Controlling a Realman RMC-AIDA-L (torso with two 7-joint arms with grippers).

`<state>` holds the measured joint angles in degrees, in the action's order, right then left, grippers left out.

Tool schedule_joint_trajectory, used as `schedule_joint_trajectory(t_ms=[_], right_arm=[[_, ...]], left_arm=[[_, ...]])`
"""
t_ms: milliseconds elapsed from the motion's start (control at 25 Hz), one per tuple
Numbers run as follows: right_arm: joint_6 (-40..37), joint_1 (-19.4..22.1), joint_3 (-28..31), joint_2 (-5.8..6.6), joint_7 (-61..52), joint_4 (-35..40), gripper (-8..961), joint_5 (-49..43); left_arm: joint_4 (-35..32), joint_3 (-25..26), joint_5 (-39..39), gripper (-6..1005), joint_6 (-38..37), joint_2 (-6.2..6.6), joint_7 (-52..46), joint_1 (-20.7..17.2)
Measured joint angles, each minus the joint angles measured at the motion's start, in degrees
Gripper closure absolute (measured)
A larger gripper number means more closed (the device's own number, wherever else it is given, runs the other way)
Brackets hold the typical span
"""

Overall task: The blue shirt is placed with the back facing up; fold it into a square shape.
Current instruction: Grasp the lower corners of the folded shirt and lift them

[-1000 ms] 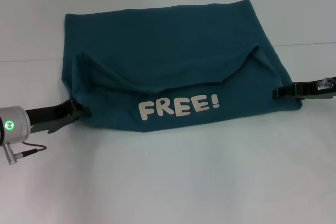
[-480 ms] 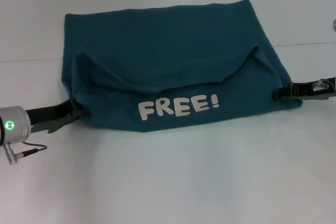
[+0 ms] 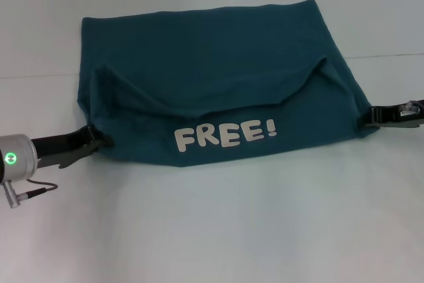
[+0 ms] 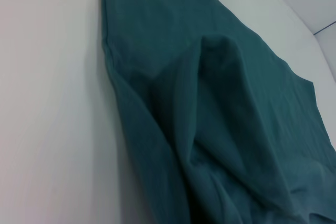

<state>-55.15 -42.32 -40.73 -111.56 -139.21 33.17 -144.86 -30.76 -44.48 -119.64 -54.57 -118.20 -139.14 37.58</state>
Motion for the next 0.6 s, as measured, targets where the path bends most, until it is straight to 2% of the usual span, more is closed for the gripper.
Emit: schedule_joint_trajectory(t_ms=[200, 320, 480, 600], right_arm=[[-1.6, 0.1, 0.4, 0.56, -0.2, 0.1, 728, 0.1], [-3.2, 0.2, 0.5, 0.88, -0.3, 0.4, 929, 0.2], [-9.9, 0.8, 0.7, 1.01, -1.1, 3.6, 929, 0.2], [-20.0, 2.1, 0.6, 1.02, -2.9, 8.7, 929, 0.0]], left_arm=[[0.0, -0.1, -0.3, 990, -0.6, 0.17, -0.2, 0.0], [0.0, -0.1, -0.3, 990, -1.8, 0.57, -0.2, 0.0], [-1.5, -0.2, -0.6, 991, -6.8, 1.28, -0.3, -0.4], [-4.9, 0.0, -2.6, 991, -14.4, 1.93, -1.9, -1.7]])
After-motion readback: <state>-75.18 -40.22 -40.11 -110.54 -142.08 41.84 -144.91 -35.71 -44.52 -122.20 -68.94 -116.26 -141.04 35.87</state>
